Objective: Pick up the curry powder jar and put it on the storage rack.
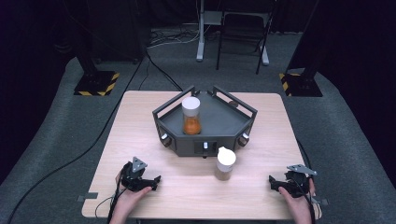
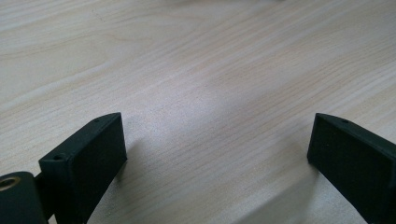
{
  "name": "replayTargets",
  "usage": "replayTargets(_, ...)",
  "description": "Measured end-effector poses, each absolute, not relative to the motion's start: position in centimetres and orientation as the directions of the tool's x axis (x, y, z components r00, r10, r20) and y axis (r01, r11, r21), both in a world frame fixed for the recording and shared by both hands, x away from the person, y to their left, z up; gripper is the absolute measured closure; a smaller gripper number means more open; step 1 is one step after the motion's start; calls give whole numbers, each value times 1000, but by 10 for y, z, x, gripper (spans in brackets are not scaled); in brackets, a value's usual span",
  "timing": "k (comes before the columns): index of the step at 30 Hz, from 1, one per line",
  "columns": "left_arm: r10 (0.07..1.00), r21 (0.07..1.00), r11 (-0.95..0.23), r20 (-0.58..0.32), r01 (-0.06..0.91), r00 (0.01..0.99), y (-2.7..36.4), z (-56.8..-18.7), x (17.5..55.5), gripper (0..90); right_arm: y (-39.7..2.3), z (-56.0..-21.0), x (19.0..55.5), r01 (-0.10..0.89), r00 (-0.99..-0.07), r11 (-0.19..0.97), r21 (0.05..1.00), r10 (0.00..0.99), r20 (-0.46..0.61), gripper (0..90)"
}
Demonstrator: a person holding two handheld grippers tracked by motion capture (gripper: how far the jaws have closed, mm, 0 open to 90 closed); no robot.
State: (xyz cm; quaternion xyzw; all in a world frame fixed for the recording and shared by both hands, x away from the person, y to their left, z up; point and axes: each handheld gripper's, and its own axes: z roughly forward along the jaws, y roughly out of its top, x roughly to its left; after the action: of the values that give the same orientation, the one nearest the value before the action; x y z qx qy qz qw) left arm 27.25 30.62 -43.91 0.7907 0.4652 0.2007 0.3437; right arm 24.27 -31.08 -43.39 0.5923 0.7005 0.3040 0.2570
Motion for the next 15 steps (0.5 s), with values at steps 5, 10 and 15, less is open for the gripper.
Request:
replayTargets(5,873,730,-332,-3,597,488,307,-439,273,42,-311,-434,243,674,-166,113,730,986,0,0)
replayTargets(10,874,729,-331,-3,599,487,307,-439,273,41,-311,-434,243,673,-170,116,730,986,0,0)
replayTargets(15,874,729,-331,-3,599,487,307,-439,273,41,-311,-434,243,673,-171,117,730,985,0,0)
